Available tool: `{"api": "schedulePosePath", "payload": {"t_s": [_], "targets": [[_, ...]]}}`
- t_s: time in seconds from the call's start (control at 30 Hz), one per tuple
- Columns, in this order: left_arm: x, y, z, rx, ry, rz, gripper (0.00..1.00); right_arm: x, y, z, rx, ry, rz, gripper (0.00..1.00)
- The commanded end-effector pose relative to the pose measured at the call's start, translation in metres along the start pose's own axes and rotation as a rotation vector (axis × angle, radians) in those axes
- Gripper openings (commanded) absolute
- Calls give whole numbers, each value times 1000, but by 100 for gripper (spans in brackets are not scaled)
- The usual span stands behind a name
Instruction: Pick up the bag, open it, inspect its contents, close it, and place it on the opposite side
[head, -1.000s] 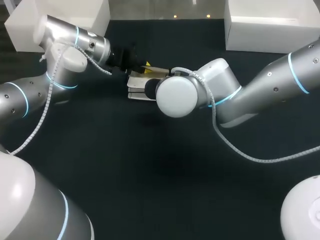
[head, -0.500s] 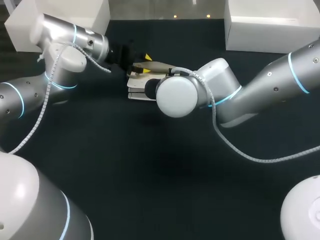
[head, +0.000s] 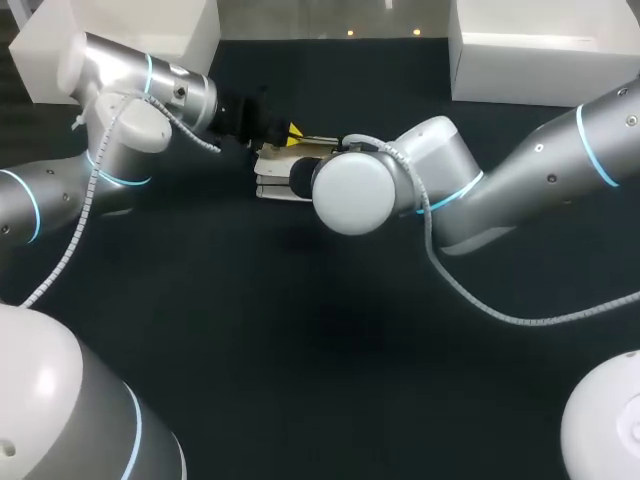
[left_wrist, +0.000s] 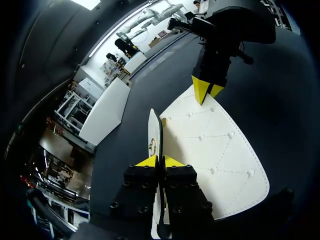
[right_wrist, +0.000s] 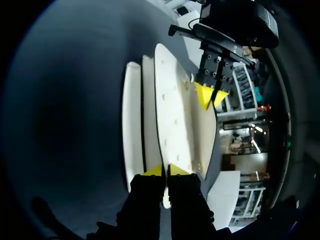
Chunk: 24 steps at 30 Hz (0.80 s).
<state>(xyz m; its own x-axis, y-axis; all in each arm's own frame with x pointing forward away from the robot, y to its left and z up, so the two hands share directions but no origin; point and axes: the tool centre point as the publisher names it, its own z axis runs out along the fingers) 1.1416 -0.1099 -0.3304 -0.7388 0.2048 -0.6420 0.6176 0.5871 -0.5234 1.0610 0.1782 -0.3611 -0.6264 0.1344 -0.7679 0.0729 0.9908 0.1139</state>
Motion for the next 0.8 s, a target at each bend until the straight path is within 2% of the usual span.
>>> {"api": "schedulePosePath", "payload": {"t_s": [0.03,0.27,0.43,0.63,0.67,0.7,0.73,0.77,0.8], "targets": [[16,0,0,4,-20,-1,0,1,1,0,-1,-5,2,0],[29,11,8,-10,-13,-2,0,1,1,0,-1,-5,2,0],[26,16,10,-17,-20,-16,0,1,1,0,-1,-5,2,0],[23,12,12,-14,-22,-11,0,1,1,0,-1,-5,2,0],[22,10,10,-10,-26,-7,5,1,1,0,-1,-5,2,0],[22,8,9,-5,-28,0,15,1,1,0,-1,-5,2,0],[21,6,8,-3,-29,5,17,1,1,0,-1,-5,2,0],[21,4,8,0,-29,13,17,1,1,0,-1,-5,2,0],[21,2,7,3,-28,25,11,1,1,0,-1,-5,2,0]]}}
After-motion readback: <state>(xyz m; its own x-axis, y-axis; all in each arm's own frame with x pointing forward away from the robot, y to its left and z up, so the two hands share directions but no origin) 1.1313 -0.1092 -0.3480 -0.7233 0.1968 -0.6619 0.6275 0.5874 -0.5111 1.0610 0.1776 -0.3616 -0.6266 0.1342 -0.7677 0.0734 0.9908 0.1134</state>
